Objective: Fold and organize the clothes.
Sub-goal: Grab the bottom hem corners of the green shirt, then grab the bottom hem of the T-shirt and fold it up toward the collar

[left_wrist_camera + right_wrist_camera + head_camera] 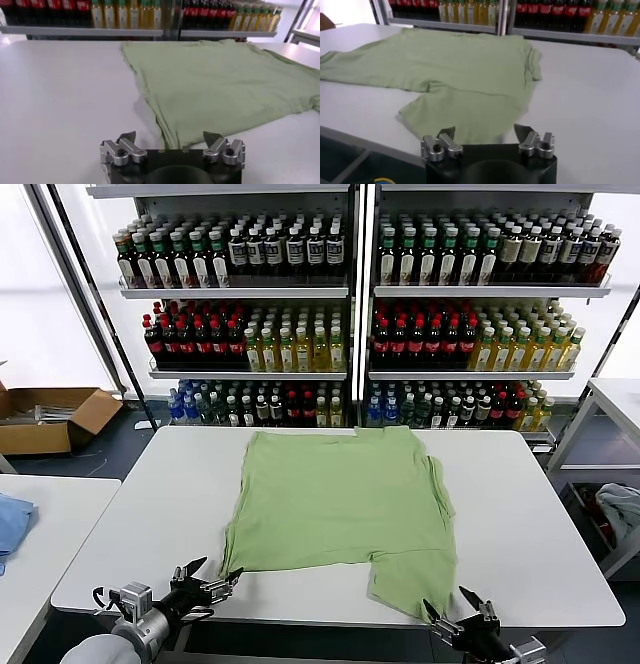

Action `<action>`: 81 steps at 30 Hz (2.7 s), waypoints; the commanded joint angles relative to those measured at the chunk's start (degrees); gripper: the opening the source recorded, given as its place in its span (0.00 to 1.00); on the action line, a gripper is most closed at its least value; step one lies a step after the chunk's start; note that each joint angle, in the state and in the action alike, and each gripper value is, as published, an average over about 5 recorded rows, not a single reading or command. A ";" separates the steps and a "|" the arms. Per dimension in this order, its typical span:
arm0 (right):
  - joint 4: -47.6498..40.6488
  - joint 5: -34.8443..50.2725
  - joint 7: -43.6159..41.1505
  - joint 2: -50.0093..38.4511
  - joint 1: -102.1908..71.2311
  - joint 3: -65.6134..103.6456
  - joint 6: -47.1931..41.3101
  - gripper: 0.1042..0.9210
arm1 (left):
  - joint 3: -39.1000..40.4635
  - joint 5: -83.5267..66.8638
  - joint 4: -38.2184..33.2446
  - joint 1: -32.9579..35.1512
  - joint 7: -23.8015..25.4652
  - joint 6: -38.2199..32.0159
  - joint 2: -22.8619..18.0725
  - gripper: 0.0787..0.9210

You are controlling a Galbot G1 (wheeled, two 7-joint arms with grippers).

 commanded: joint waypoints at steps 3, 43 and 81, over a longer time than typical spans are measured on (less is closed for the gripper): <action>-0.79 -1.46 -0.18 0.12 -0.94 -1.68 0.37 0.44 | 2.31 -0.32 2.42 -1.96 -1.19 1.15 -0.75 0.88; 0.87 20.07 -18.33 1.49 -8.41 4.58 18.35 0.00 | -2.10 0.30 -8.47 5.49 -2.53 1.66 -3.48 0.01; -15.47 32.04 -8.46 0.72 24.10 0.90 15.53 0.00 | 0.30 -24.43 0.84 -11.80 -8.10 1.82 3.74 0.01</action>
